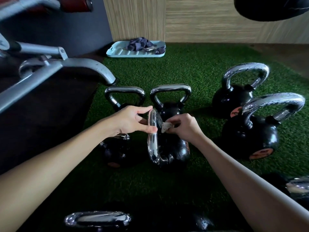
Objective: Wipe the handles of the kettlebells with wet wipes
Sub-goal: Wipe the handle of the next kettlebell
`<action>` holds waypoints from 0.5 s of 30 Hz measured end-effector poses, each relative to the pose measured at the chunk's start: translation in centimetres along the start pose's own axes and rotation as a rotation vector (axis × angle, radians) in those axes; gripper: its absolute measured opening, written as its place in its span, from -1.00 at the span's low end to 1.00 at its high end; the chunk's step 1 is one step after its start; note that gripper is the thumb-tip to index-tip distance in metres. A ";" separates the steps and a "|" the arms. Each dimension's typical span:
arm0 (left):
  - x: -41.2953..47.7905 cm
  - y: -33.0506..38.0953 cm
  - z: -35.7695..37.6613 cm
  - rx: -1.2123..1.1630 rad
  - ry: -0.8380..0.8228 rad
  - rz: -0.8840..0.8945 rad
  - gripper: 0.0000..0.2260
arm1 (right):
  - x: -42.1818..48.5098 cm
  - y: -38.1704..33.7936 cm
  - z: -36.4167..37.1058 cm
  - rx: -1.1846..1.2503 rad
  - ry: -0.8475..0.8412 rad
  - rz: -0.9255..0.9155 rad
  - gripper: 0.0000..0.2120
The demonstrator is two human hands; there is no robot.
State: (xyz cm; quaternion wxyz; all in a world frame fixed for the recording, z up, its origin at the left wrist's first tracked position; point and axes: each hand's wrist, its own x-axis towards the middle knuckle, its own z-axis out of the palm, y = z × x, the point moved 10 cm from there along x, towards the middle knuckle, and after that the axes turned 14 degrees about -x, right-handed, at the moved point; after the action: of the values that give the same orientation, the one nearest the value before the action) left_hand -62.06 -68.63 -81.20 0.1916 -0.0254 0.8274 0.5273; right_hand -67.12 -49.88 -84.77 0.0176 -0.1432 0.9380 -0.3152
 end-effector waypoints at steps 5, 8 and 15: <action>-1.2 0.0 -0.6 0.019 -0.010 0.017 -0.06 | 0.2 -0.6 -0.4 0.013 0.103 0.022 -0.70; -1.6 -0.2 -0.6 0.022 -0.035 0.038 -0.06 | 0.6 -3.9 -1.5 0.078 0.197 -0.078 -0.74; -2.6 -0.4 -0.7 -0.007 -0.028 0.072 -0.08 | 0.1 -5.7 -1.8 -0.035 0.265 -0.172 -0.79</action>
State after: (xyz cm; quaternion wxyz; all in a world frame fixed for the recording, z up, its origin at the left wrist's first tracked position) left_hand -59.76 -69.85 -80.36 0.1838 0.0113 0.8233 0.5370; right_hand -65.93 -53.21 -79.91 -0.1358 -0.1806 0.9218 -0.3151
